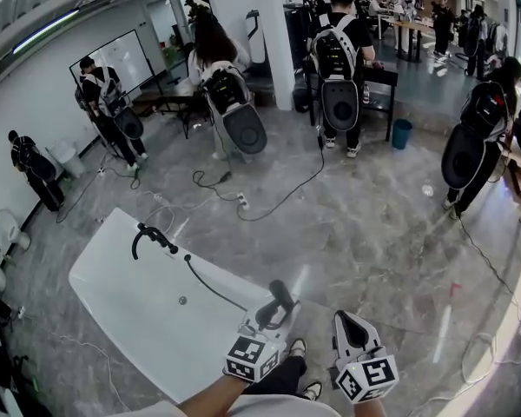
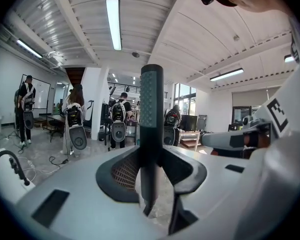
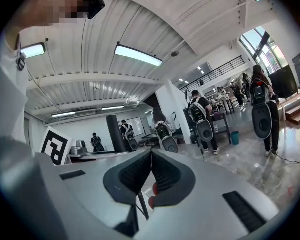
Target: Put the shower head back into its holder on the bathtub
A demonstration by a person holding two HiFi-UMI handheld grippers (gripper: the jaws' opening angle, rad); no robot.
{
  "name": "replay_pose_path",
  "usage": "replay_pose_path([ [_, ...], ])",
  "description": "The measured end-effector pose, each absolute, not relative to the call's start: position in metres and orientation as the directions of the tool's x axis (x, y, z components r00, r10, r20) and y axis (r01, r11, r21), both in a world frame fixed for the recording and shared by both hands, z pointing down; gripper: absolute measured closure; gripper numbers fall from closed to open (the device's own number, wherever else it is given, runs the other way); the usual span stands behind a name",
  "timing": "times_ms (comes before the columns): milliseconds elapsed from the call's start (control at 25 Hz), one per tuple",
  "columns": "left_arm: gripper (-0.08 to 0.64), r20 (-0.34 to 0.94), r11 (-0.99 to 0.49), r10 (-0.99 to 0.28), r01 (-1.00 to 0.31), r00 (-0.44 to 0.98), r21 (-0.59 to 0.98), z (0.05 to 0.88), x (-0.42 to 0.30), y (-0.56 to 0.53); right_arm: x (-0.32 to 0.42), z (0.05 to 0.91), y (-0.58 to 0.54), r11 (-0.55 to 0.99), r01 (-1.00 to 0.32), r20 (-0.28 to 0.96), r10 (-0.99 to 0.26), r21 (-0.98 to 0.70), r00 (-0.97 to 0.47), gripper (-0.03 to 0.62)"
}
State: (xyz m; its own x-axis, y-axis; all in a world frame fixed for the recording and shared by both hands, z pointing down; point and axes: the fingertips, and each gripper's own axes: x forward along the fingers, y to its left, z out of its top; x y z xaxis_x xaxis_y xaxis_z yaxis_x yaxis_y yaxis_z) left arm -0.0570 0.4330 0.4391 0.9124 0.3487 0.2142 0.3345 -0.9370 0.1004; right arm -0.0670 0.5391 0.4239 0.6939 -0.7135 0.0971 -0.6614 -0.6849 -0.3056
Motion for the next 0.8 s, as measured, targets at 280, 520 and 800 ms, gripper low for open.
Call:
replay_pose_path([
  [280, 0.428, 0.178, -0.947, 0.315, 0.298, 0.932, 0.117, 0.443, 0.03, 0.381, 0.025, 0.427, 0.48, -0.657, -0.709, 0.126, -0.75, -0.256, 0.65, 0.577],
  [520, 0.428, 0.147, -0.946, 0.32, 0.307, 0.936, 0.106, 0.433, 0.098, 0.335, 0.103, 0.415, 0.423, -0.639, -0.734, 0.121, -0.767, -0.232, 0.63, 0.577],
  [800, 0.428, 0.145, -0.965, 0.25, 0.235, 0.957, 0.115, 0.426, 0.148, 0.295, 0.162, 0.404, 0.371, -0.563, -0.799, 0.131, -0.826, -0.209, 0.548, 0.577],
])
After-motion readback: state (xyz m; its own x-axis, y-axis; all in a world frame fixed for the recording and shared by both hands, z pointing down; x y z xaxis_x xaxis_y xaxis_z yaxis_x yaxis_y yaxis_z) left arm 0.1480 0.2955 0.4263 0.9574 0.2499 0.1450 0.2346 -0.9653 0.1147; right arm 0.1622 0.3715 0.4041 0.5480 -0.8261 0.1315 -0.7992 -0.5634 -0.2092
